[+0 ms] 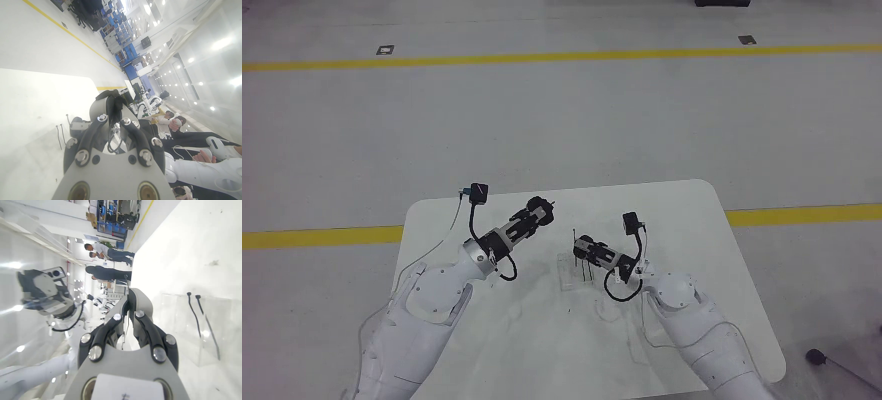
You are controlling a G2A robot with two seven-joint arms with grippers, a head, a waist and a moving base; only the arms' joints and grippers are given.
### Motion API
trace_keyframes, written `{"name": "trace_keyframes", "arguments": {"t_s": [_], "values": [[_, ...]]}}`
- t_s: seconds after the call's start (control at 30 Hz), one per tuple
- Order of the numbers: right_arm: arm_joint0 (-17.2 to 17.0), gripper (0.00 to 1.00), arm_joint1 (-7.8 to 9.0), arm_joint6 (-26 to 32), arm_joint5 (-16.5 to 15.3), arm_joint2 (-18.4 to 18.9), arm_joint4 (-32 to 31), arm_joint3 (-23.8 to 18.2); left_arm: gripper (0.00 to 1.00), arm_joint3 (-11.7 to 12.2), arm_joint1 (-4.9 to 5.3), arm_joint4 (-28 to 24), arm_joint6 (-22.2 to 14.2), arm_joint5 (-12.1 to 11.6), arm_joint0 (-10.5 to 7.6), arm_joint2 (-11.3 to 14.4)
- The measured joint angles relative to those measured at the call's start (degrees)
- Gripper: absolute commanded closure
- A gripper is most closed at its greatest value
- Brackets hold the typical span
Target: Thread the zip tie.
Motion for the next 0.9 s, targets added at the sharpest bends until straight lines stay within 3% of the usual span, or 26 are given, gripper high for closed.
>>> {"name": "trace_keyframes", "arguments": {"t_s": [0.07,0.5,0.67,0.9], "values": [[-0.5,1.0,0.07,1.3,0.0,0.9,2.2,-0.5,1.0,0.0,0.0,0.0,0.0,0.0,0.0,0.0],[-0.6,1.0,0.04,1.0,0.0,0.9,2.4,-0.6,1.0,0.0,0.0,0.0,0.0,0.0,0.0,0.0],[-3.9,1.0,0.18,-4.0,0.0,3.9,4.2,-5.7,1.0,-0.5,-0.04,0.1,0.9,0.9,0.39,0.7],[-9.8,1.0,-0.34,-5.6,0.0,10.6,8.5,-14.4,1.0,-2.3,0.17,2.7,1.8,3.8,1.77,1.8]]}}
